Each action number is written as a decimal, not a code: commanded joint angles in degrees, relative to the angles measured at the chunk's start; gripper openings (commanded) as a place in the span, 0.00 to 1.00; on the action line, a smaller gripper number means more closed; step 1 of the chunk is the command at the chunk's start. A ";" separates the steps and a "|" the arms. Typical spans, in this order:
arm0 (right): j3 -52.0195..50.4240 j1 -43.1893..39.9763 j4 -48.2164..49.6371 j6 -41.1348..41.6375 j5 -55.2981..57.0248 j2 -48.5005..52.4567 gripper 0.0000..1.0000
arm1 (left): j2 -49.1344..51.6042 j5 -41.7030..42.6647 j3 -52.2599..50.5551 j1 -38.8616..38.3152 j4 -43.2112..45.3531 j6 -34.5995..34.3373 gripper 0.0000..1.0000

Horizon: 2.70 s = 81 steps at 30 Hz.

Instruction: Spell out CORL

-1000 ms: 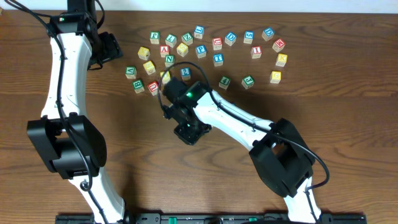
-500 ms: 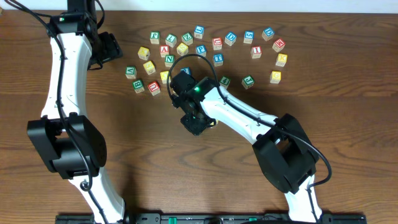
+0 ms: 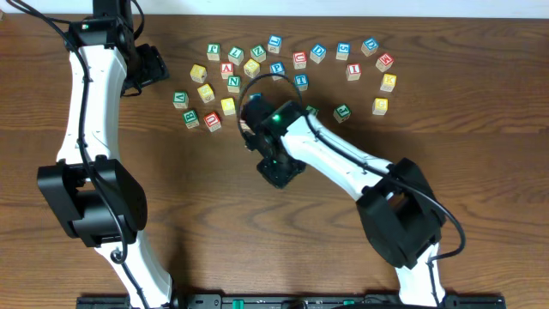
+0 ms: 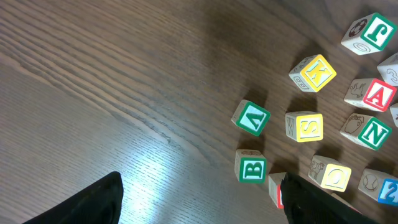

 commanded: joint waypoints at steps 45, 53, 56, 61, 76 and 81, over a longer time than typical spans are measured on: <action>-4.02 -4.44 11.52 8.15 -0.17 -1.81 0.01 | -0.07 -0.74 1.90 0.02 -0.17 0.96 0.80; 2.32 -9.35 3.39 10.32 0.76 -2.03 0.01 | -0.07 -0.74 1.90 0.02 -0.17 0.96 0.80; 2.32 -14.32 1.73 12.74 0.79 -2.03 0.02 | -0.07 -0.74 1.90 0.02 -0.17 0.96 0.80; 0.96 -19.74 1.07 19.98 1.01 -2.01 0.01 | -0.07 -0.74 1.90 0.02 -0.17 0.96 0.80; -10.21 -21.68 14.08 23.82 0.33 -2.01 0.01 | -0.07 -0.74 1.90 0.02 -0.17 0.96 0.80; -10.21 -20.68 17.38 22.34 -0.90 -2.01 0.02 | -0.07 -0.74 1.90 0.02 -0.17 0.96 0.80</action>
